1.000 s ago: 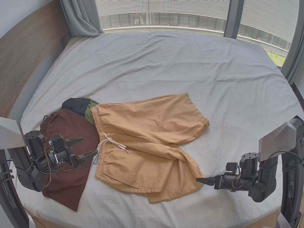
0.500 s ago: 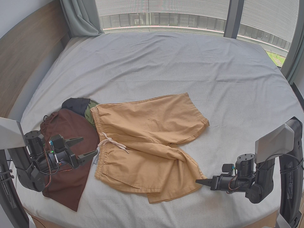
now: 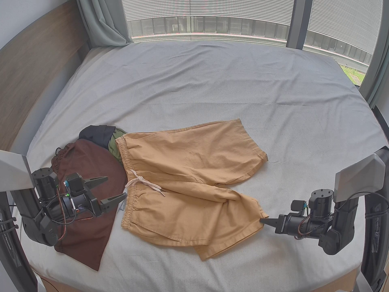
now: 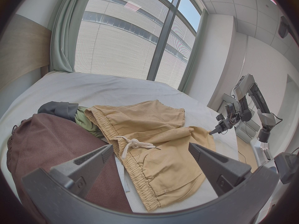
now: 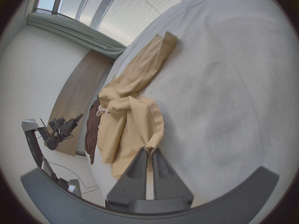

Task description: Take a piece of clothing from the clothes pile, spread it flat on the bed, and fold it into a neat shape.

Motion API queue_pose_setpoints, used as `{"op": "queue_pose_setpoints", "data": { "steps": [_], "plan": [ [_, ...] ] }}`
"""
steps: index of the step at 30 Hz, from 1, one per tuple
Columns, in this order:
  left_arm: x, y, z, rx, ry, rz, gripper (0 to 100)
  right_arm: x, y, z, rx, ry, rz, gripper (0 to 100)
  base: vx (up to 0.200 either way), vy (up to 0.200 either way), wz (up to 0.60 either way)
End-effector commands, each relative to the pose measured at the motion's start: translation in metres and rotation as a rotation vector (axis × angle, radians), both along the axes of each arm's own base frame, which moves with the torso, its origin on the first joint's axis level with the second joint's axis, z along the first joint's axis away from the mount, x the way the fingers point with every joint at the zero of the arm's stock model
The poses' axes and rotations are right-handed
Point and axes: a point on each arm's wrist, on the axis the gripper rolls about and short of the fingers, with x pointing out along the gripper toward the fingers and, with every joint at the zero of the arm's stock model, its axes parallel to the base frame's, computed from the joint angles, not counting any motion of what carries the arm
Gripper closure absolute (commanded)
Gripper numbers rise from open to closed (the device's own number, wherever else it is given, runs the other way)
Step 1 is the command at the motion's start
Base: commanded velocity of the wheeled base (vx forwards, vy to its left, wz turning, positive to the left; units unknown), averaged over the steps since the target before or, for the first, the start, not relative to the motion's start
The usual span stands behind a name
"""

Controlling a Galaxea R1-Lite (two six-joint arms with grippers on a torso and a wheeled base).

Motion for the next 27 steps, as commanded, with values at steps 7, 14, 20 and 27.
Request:
{"op": "queue_pose_setpoints", "data": {
  "steps": [7,14,20,27],
  "plan": [
    [0.000,-0.001,-0.001,0.000,0.005,-0.003,0,0.019,-0.011,0.017,0.017,-0.108,-0.049,100,0.000,0.000,0.00],
    [0.000,-0.001,-0.001,-0.002,0.006,-0.003,0,0.031,-0.021,0.017,-0.031,-0.185,-0.060,100,0.000,0.000,0.00],
    [0.000,-0.001,-0.003,-0.002,0.012,-0.003,0,0.043,-0.024,0.023,-0.037,-0.244,-0.078,100,0.000,0.000,0.00],
    [0.000,-0.001,-0.004,-0.002,0.015,-0.003,0,0.060,-0.021,0.023,-0.053,-0.295,-0.126,100,0.000,0.000,0.00]
  ]
}}
